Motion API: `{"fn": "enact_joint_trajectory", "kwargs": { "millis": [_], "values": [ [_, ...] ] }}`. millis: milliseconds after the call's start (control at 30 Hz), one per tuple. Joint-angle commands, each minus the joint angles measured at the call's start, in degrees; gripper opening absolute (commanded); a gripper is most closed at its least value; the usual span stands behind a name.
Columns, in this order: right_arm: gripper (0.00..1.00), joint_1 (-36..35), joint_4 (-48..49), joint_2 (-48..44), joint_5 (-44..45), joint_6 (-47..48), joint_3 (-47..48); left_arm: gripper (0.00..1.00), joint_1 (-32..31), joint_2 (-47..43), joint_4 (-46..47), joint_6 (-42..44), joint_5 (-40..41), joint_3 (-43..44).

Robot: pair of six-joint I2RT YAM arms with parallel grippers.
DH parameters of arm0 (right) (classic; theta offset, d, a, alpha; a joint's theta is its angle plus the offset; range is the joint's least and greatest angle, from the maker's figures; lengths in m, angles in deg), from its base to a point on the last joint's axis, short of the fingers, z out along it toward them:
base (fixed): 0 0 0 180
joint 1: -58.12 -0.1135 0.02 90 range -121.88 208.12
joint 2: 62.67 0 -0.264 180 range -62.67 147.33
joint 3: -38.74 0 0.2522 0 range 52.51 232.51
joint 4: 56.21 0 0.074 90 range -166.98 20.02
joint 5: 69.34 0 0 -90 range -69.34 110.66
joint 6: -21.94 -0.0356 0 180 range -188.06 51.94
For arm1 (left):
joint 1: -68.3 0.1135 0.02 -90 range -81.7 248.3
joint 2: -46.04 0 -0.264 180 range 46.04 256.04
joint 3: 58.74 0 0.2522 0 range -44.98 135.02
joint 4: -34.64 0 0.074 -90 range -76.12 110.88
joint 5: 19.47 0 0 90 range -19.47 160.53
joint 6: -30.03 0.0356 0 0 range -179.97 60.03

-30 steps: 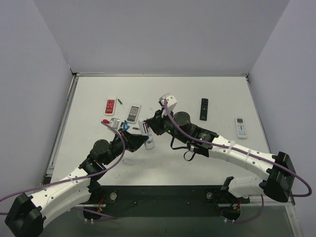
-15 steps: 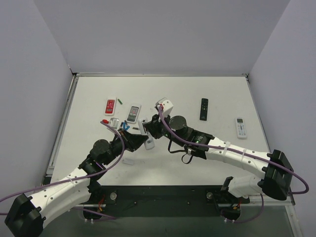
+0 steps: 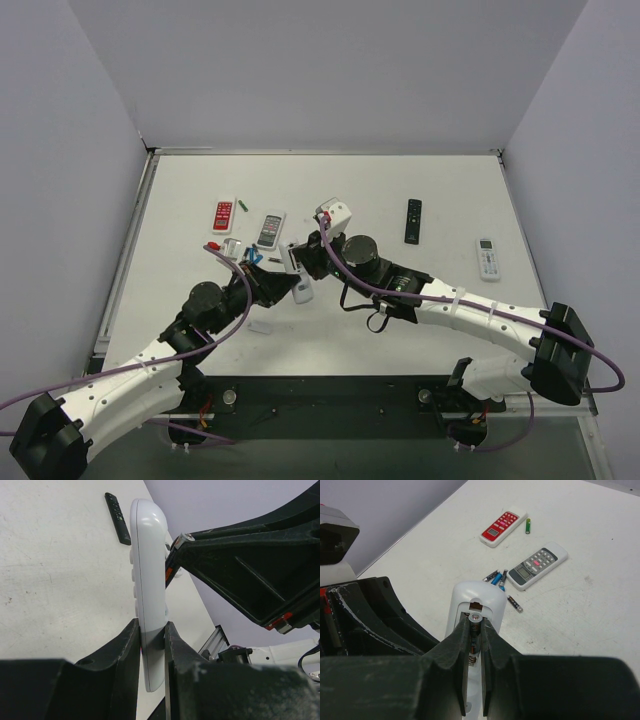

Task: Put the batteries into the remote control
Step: Load the battery into the remote control.

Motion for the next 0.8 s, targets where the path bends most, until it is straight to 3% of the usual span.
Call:
{"fn": "enact_joint_trajectory", "kwargs": {
  "millis": [0,600,767],
  "values": [
    [0.0,-0.45,4.6,-1.64,2.17,1.42,0.99,0.0,-0.34,-0.65,1.7,-0.42,-0.49,2.77],
    [0.01,-1.51,2.58,-0.32,1.29,0.19,-2.53,0.0,-0.34,-2.32,3.29,-1.82,1.53,2.6],
    [0.12,-1.51,1.79,-0.06,1.55,0.19,-2.61,0.0,-0.34,-1.62,3.2,-1.56,1.01,2.51]
  ]
}}
